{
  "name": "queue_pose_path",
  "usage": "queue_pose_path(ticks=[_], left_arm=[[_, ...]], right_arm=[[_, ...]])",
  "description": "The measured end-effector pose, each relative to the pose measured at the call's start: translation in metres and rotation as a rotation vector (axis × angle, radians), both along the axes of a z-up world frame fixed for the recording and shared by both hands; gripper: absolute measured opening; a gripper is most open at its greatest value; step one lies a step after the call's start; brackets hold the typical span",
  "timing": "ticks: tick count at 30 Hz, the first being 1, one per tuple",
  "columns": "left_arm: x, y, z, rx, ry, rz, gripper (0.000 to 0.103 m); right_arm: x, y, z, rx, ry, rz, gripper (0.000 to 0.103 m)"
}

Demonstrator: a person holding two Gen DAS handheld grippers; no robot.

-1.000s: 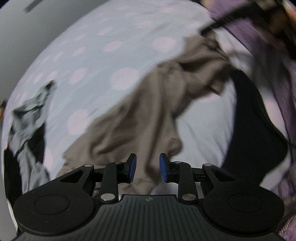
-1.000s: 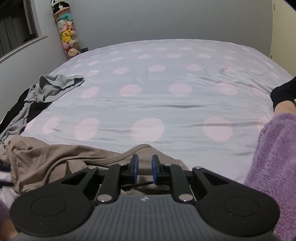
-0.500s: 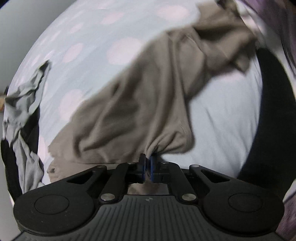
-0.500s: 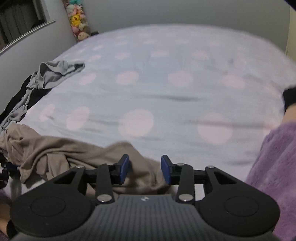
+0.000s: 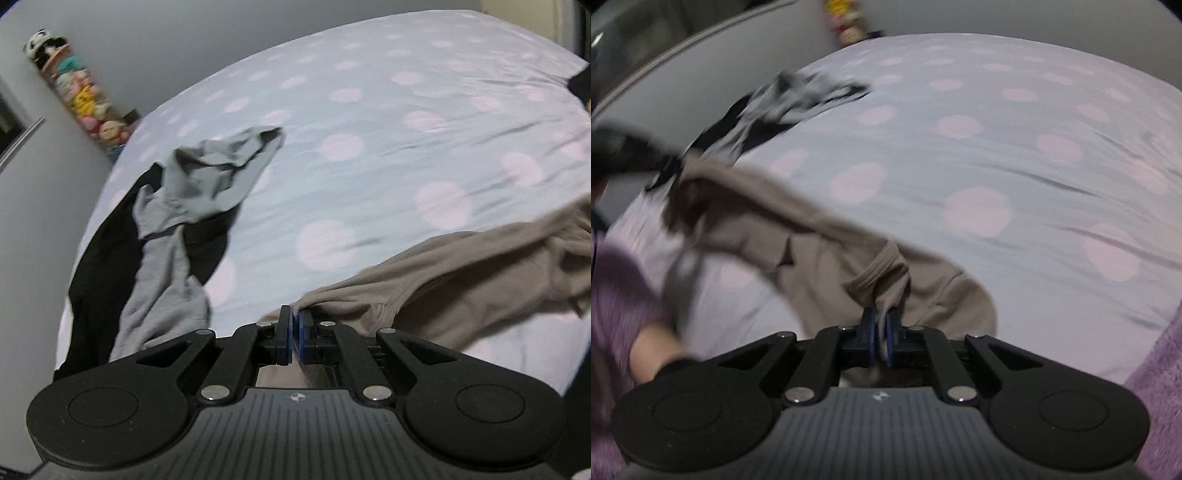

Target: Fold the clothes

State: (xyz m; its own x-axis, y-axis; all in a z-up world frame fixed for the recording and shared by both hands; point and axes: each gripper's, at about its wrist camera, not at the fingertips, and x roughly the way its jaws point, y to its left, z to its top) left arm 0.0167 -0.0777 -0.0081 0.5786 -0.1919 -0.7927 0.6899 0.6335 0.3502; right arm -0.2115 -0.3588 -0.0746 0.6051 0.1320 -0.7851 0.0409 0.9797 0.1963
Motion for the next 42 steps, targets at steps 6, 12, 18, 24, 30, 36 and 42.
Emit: queue_pose_path(ticks=[6, 12, 18, 24, 30, 36, 42], left_arm=[[0.007, 0.003, -0.014, 0.018, 0.019, 0.040, 0.001], [0.000, 0.005, -0.027, 0.026, 0.039, 0.050, 0.001], [0.002, 0.007, -0.027, 0.014, 0.050, 0.056, 0.001], [0.003, 0.009, -0.030, 0.012, 0.058, 0.057, 0.001], [0.002, 0.009, -0.030, 0.018, 0.063, 0.056, 0.001], [0.004, 0.008, -0.033, 0.030, 0.069, 0.054, 0.001], [0.005, 0.006, -0.035, 0.039, 0.070, 0.051, 0.001]], right_arm=[[-0.006, 0.027, 0.001, -0.077, 0.051, 0.117, 0.012], [-0.011, 0.041, 0.013, -0.070, 0.041, 0.261, 0.027], [-0.013, 0.035, 0.029, -0.086, 0.015, 0.219, 0.026], [0.000, 0.027, 0.041, -0.293, -0.013, 0.272, 0.026], [0.010, 0.053, 0.016, -0.537, 0.006, 0.598, 0.023], [0.030, 0.052, -0.011, -0.578, 0.060, 0.740, 0.022], [0.035, 0.044, -0.012, -0.492, 0.059, 0.697, 0.000]])
